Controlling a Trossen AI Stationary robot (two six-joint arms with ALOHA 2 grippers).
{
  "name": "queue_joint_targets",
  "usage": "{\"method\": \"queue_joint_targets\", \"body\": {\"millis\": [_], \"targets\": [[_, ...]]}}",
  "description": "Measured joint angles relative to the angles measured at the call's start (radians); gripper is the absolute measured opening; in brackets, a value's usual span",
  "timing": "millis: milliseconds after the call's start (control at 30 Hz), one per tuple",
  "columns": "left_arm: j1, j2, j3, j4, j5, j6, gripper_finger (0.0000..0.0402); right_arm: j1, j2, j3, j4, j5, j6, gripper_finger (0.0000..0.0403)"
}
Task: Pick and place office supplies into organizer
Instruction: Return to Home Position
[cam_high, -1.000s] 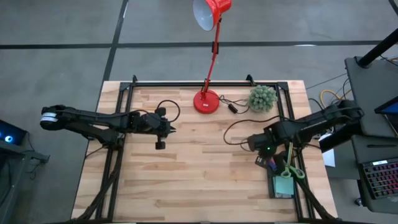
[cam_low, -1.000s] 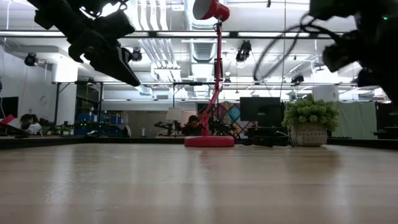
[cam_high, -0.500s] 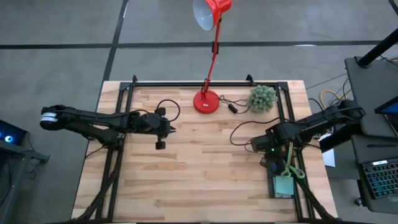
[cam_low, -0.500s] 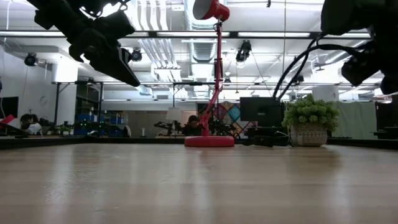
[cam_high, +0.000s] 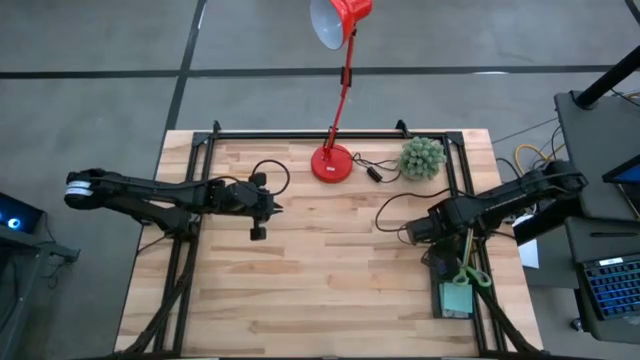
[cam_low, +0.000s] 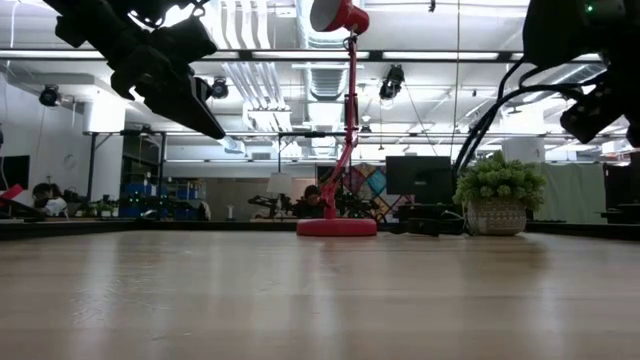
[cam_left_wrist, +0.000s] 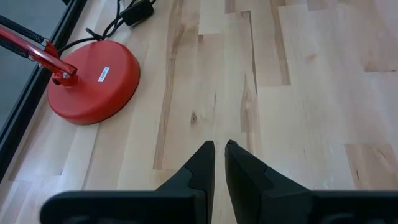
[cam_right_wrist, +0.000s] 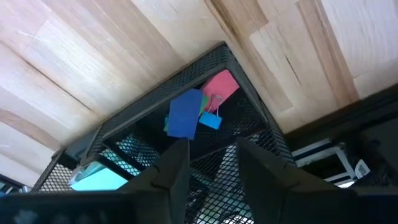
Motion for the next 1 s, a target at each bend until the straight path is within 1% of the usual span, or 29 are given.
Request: {"method": "queue_joint_targets", "body": {"millis": [133, 200, 267, 400, 467, 500, 533, 567, 600, 633, 667, 700, 833, 900, 1000], "targets": [[0.000, 0.000, 0.000, 0.000, 0.000, 0.000, 0.0022, -0.002, 0.000, 0.000, 0.012, 0.016, -0.006, 0.0138], [0.000, 0.000, 0.000, 0.001, 0.000, 0.000, 0.0022, -0.002, 0.000, 0.000, 0.074, 0.077, -0.025, 0.0141], [0.000, 0.000, 0.000, 0.005, 0.000, 0.000, 0.0022, -0.002, -0.002, 0.000, 0.181, 0.170, -0.075, 0.0142], [0.000, 0.000, 0.000, 0.036, 0.000, 0.000, 0.0022, -0.002, -0.002, 0.000, 0.516, 0.421, -0.264, 0.0136], [0.000, 0.000, 0.000, 0.053, 0.000, 0.006, 0.0022, -0.002, -0.001, -0.012, 0.757, 0.542, -0.416, 0.0129], [0.000, 0.000, 0.000, 0.064, 0.000, 0.014, 0.0022, -0.002, -0.001, -0.030, 0.910, 0.570, -0.511, 0.0124], [0.000, 0.000, 0.000, 0.078, 0.001, 0.027, 0.0022, -0.009, -0.001, -0.056, 1.096, 0.571, -0.620, 0.0119], [0.000, 0.000, 0.000, 0.096, 0.001, 0.039, 0.0022, -0.018, -0.001, -0.087, 1.287, 0.549, -0.728, 0.0113], [0.000, 0.000, 0.000, 0.112, 0.001, 0.053, 0.0022, -0.033, -0.001, -0.119, 1.468, 0.500, -0.824, 0.0107], [0.000, 0.000, 0.000, 0.130, 0.001, 0.061, 0.0022, -0.054, -0.002, -0.150, 1.615, 0.444, -0.897, 0.0100], [0.000, 0.000, 0.000, 0.148, 0.002, 0.067, 0.0022, -0.080, -0.005, -0.176, 1.710, 0.405, -0.950, 0.0093], [0.000, 0.000, 0.000, 0.162, 0.003, 0.075, 0.0022, -0.108, -0.020, -0.201, 1.750, 0.389, -0.977, 0.0085], [0.000, 0.000, 0.000, 0.188, 0.004, 0.080, 0.0022, -0.221, -0.146, -0.297, 1.709, 0.392, -1.028, 0.0055], [0.000, 0.000, 0.000, 0.189, 0.004, 0.089, 0.0022, -0.252, -0.231, -0.357, 1.690, 0.374, -1.036, 0.0040], [0.000, 0.000, -0.001, 0.199, 0.004, 0.105, 0.0022, -0.260, -0.374, -0.447, 1.697, 0.362, -1.062, 0.0018]]}}
